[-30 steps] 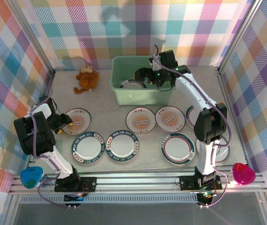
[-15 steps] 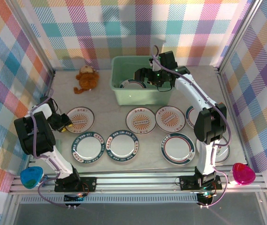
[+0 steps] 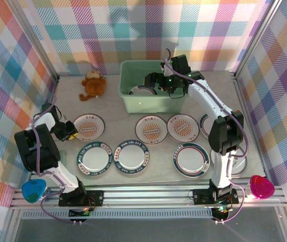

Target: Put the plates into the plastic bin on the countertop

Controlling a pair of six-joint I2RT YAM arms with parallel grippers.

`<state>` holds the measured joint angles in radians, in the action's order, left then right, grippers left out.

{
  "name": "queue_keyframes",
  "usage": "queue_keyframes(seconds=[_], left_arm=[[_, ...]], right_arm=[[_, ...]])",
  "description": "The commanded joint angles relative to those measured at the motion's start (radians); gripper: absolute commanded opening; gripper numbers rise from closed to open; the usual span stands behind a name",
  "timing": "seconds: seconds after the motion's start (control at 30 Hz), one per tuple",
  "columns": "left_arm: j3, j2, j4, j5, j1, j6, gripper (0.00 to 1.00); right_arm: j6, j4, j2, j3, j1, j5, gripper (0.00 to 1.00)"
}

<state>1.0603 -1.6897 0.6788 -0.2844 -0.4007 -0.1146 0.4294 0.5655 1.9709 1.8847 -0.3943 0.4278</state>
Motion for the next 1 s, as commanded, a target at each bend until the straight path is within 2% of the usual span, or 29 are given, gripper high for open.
queue_keyframes(seconds=[0.0,0.4,0.57,0.6,0.7,0.97], left_arm=[[-0.020,0.054,0.022,0.000,0.013,-0.018,0.14],[-0.001,0.176,-0.012,-0.047,0.104,-0.098,0.00],[0.013,0.222,-0.021,-0.057,0.105,-0.127,0.00],[0.018,0.232,-0.024,-0.067,0.135,-0.136,0.00],[0.041,0.269,-0.030,-0.086,0.152,-0.164,0.00],[0.121,0.420,-0.053,-0.082,0.181,-0.239,0.00]], right_arm=[[-0.005,-0.013,-0.044,0.002,-0.003,0.008,1.00],[-0.034,0.037,-0.040,0.049,-0.004,0.012,1.00],[-0.044,0.049,-0.042,0.058,-0.003,0.020,1.00],[-0.047,0.048,-0.044,0.059,-0.003,0.020,1.00],[-0.050,0.050,-0.051,0.056,-0.003,0.030,0.99],[-0.051,0.049,-0.083,0.044,0.006,0.113,1.00]])
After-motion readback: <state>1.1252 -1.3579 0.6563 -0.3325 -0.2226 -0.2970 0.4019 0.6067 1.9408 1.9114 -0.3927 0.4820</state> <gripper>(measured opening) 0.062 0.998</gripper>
